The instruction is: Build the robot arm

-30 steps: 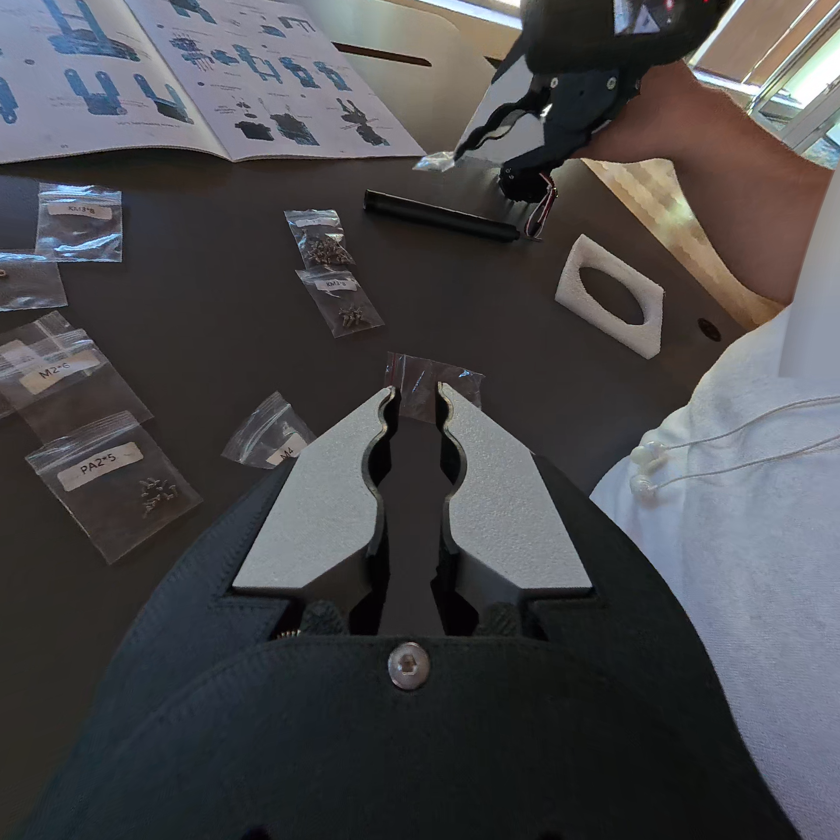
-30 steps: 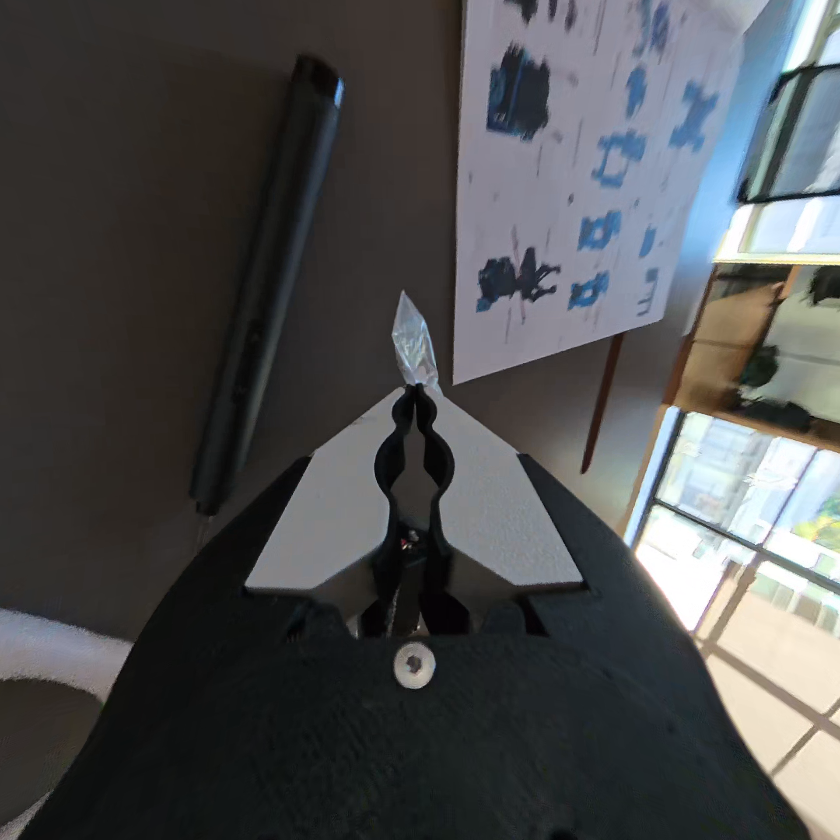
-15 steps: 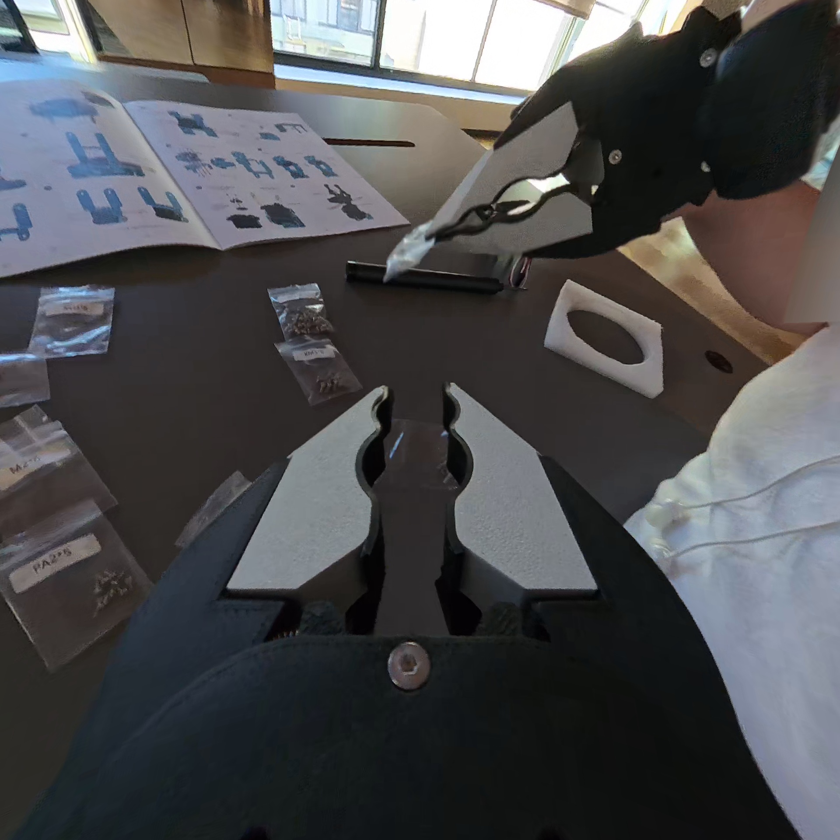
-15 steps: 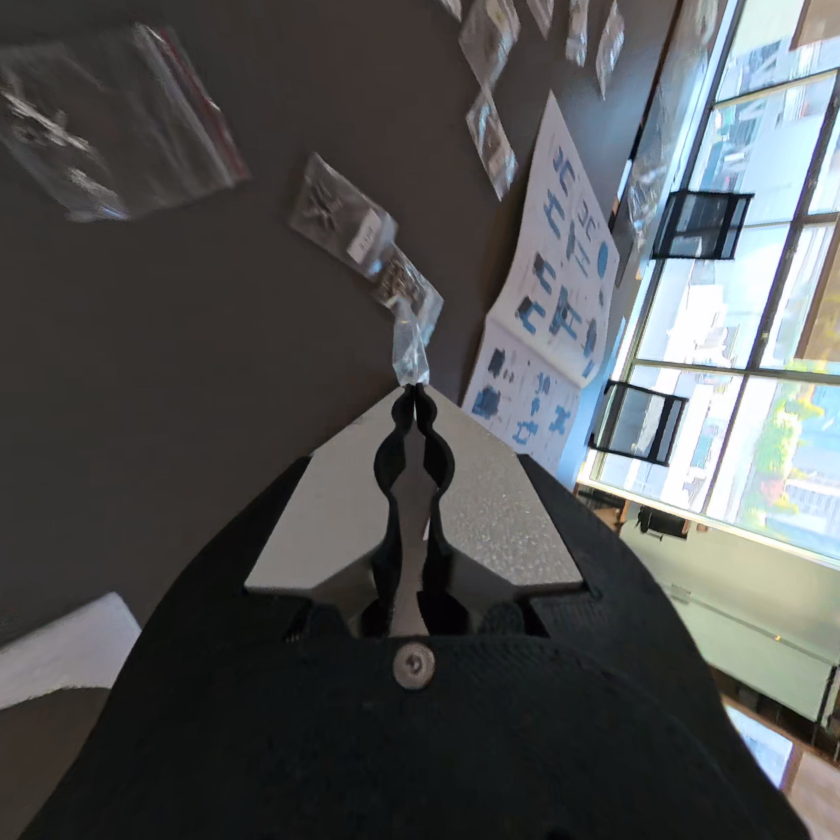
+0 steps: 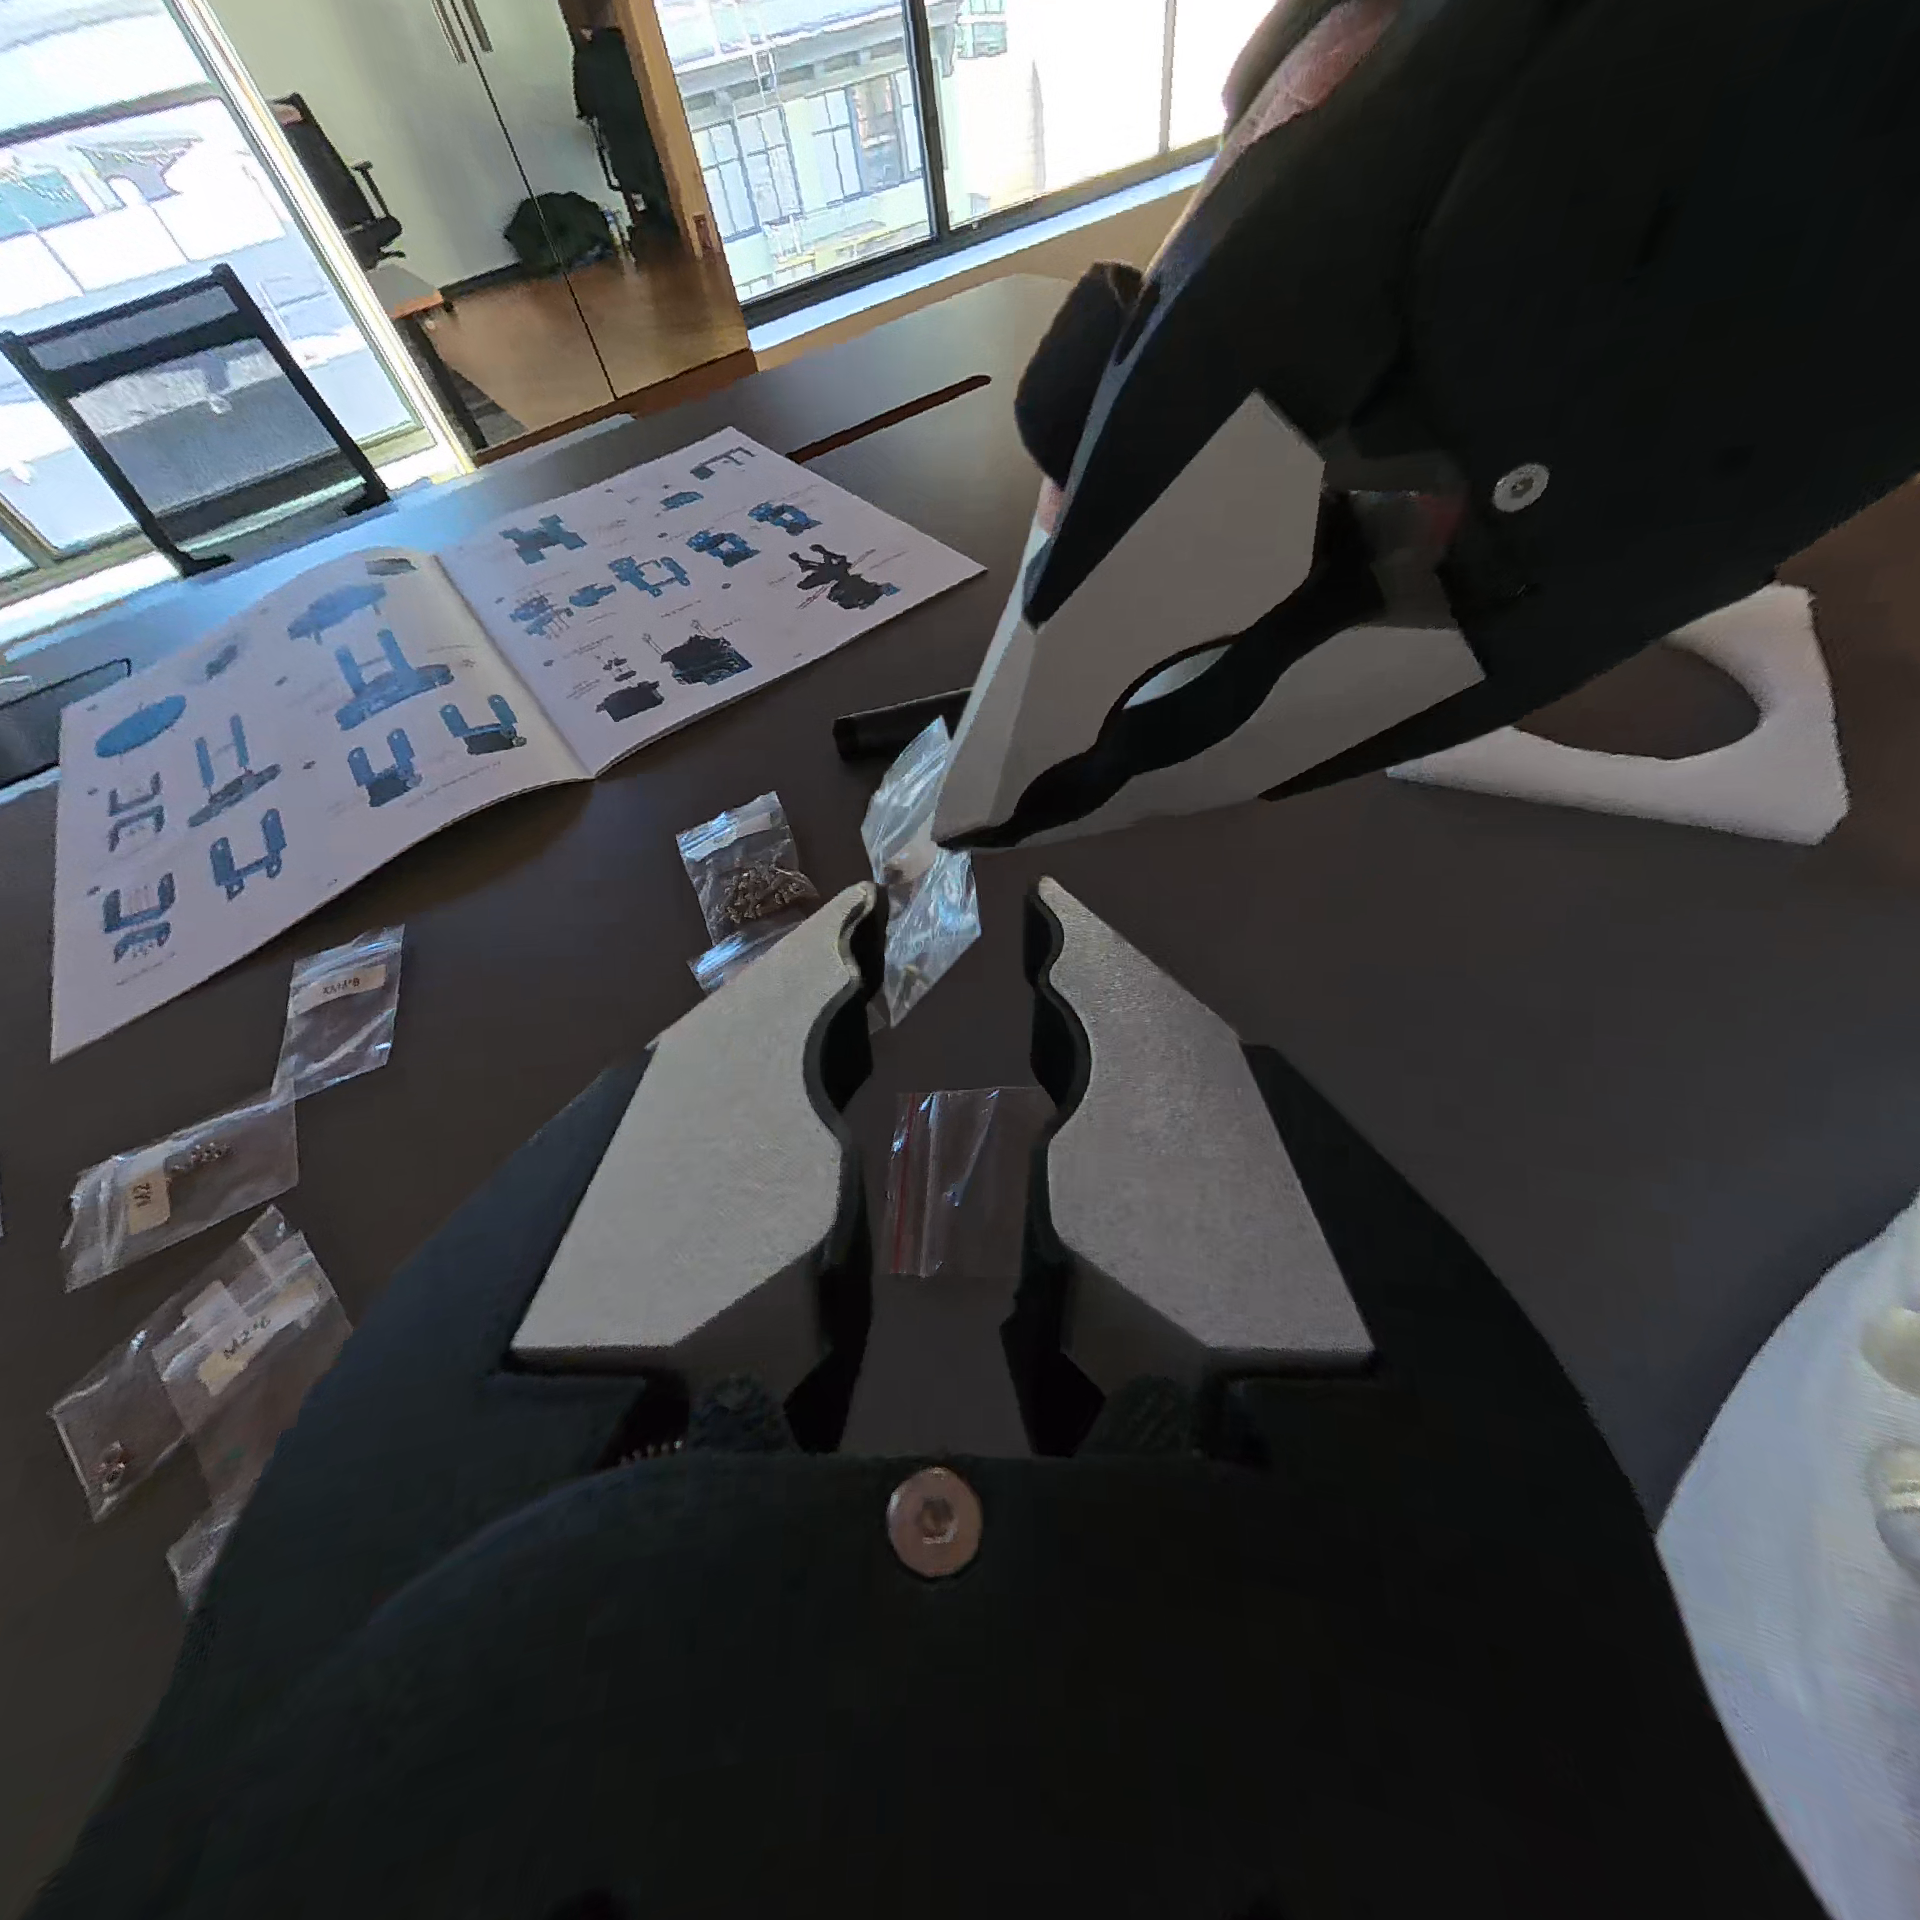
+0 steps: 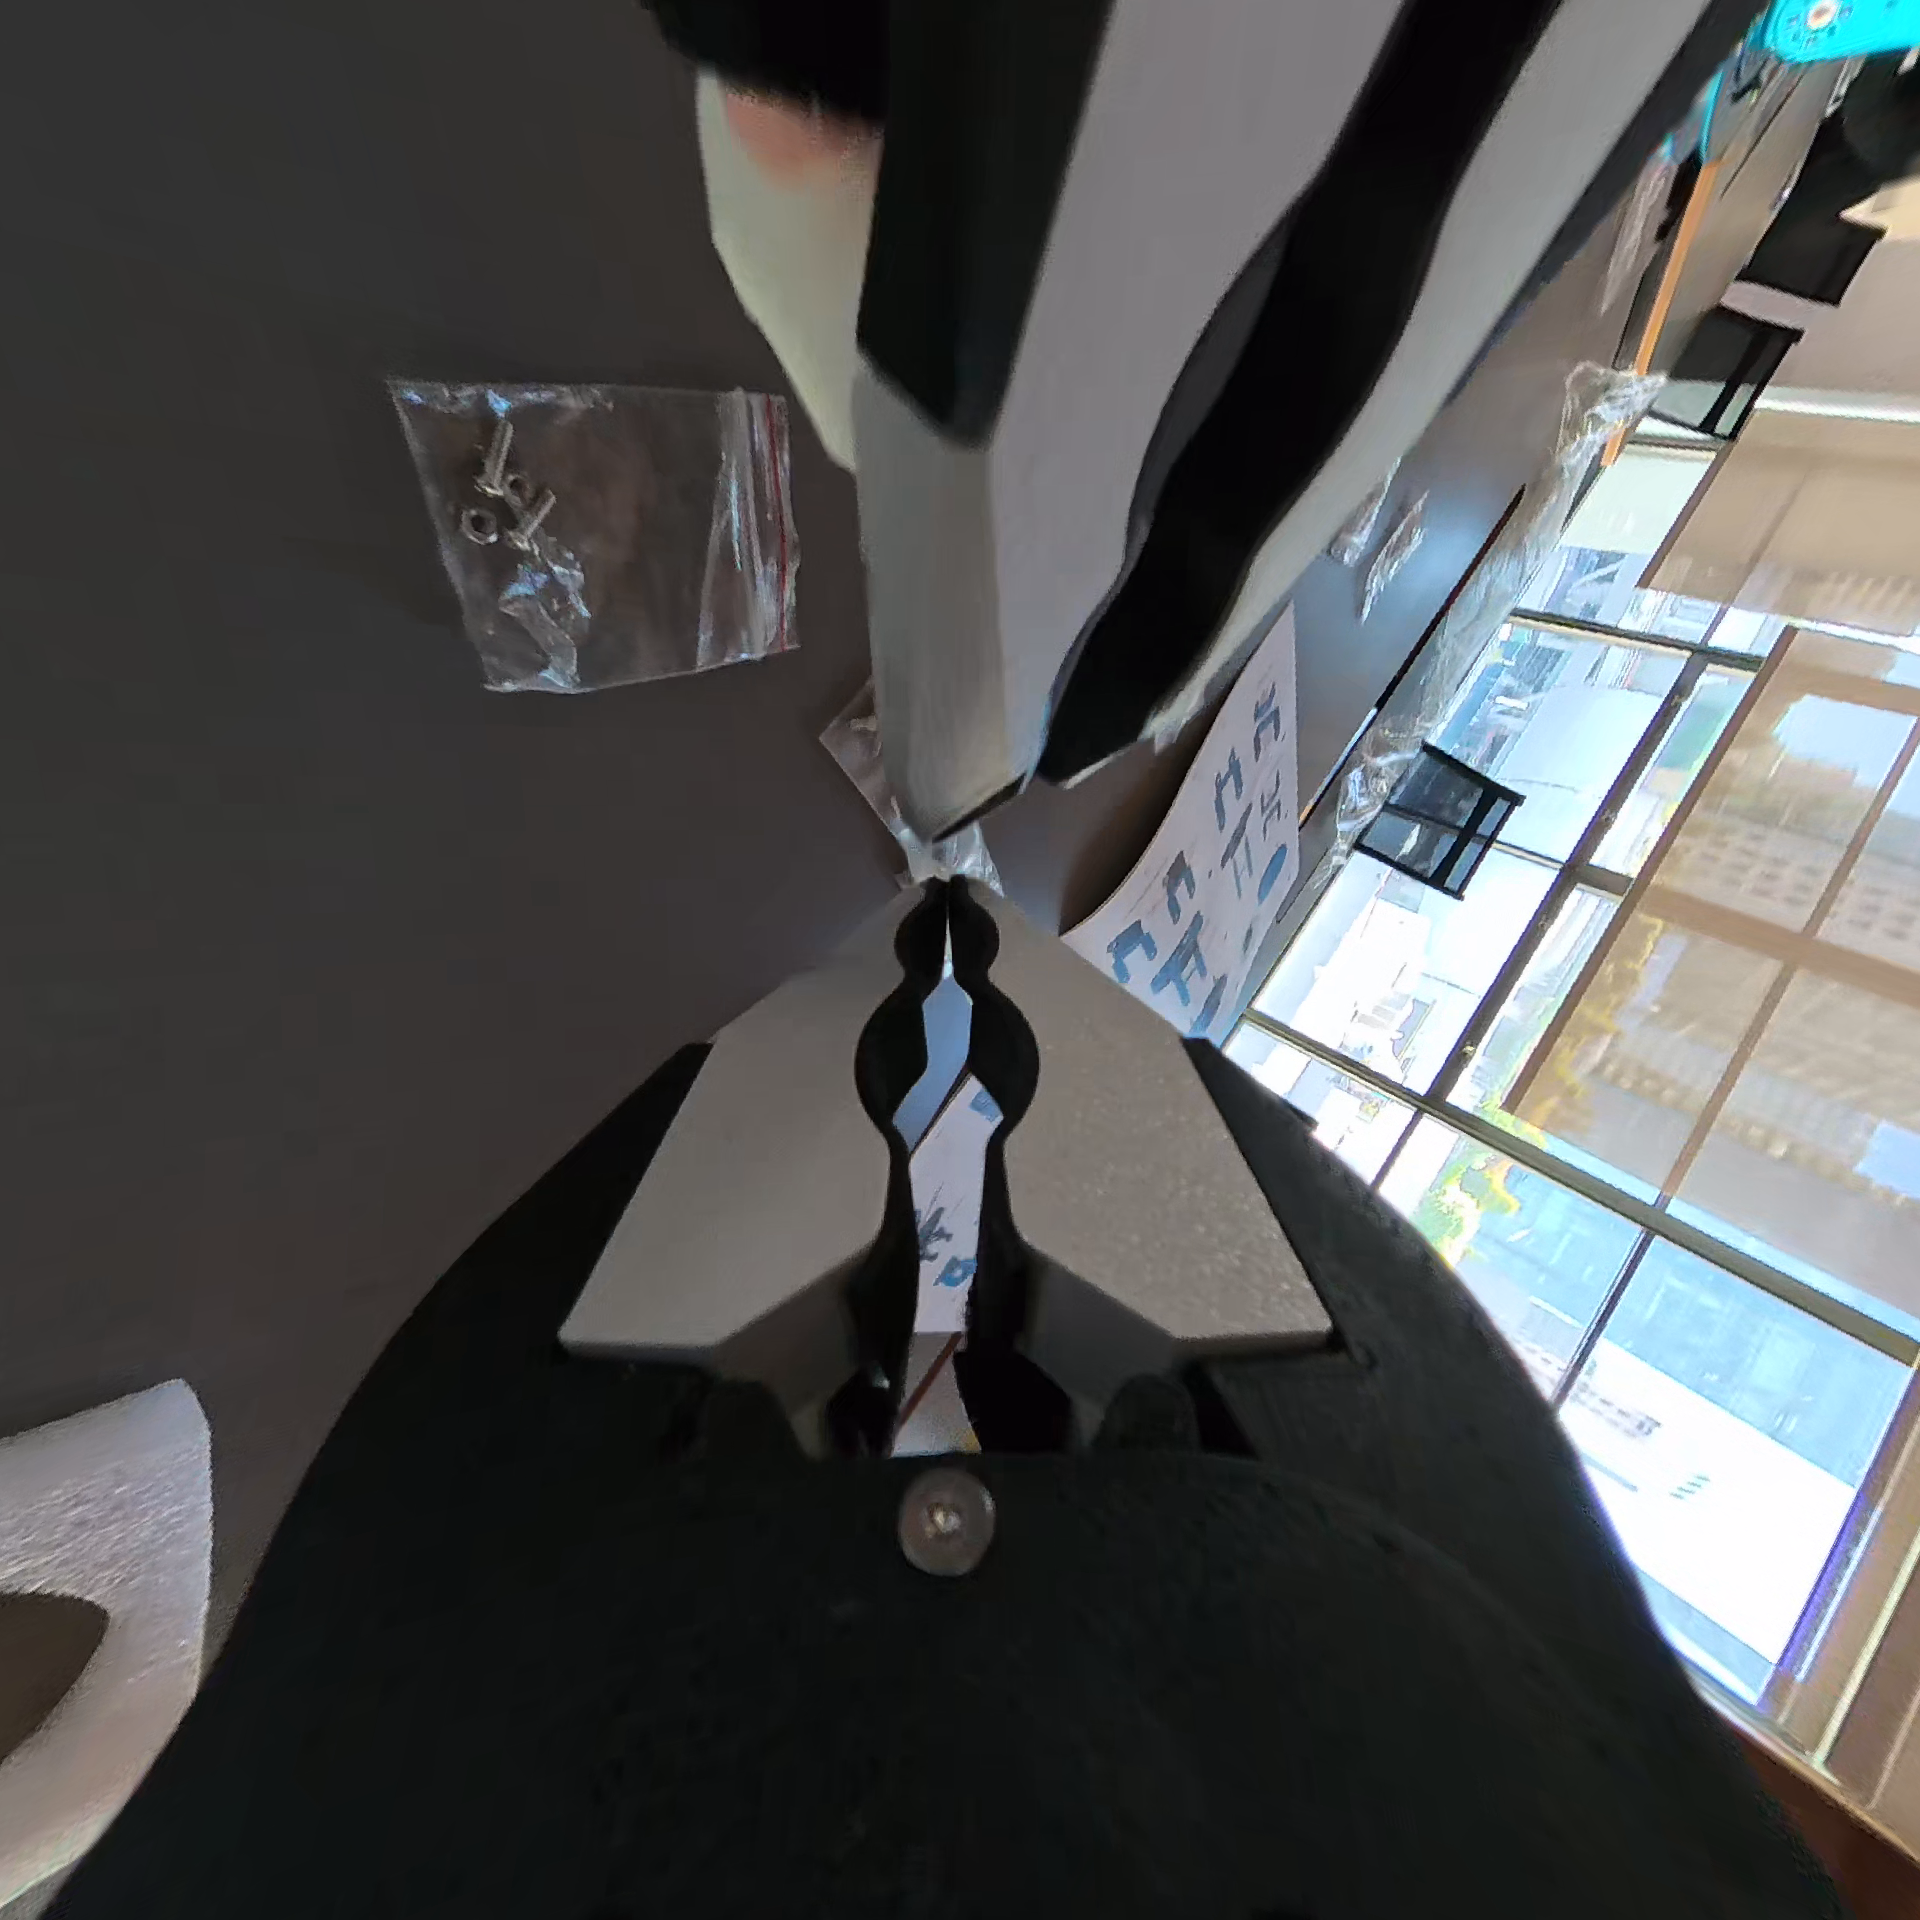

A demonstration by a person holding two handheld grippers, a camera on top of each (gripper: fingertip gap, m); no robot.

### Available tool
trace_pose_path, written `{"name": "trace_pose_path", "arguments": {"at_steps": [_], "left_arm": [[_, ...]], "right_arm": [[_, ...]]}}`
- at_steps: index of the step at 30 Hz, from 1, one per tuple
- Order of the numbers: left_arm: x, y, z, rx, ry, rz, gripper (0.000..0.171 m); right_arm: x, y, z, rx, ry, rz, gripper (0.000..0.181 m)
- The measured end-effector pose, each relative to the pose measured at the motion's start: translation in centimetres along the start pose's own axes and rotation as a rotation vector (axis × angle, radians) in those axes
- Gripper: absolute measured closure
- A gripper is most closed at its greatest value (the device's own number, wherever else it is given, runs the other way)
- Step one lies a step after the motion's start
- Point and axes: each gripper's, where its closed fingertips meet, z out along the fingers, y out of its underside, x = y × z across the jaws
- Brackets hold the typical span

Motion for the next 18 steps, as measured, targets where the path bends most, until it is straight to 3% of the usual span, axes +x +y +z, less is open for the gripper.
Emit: {"name": "trace_pose_path", "arguments": {"at_steps": [5, 11, 18], "left_arm": [[-0.6, 0.9, 0.4, -0.05, -0.106, 0.099, 0.156], [-0.2, 1.7, 0.6, -0.075, -0.074, 0.083, 0.169], [-0.4, 2.3, 0.5, -0.086, -0.04, 0.042, 0.171]], "right_arm": [[-0.3, -0.9, -0.1, -0.003, -0.029, -0.038, 0.181], [-0.3, -1.1, 0.3, -0.013, -0.05, -0.048, 0.181], [-0.1, -1.6, 0.9, -0.017, -0.063, -0.05, 0.181]]}}
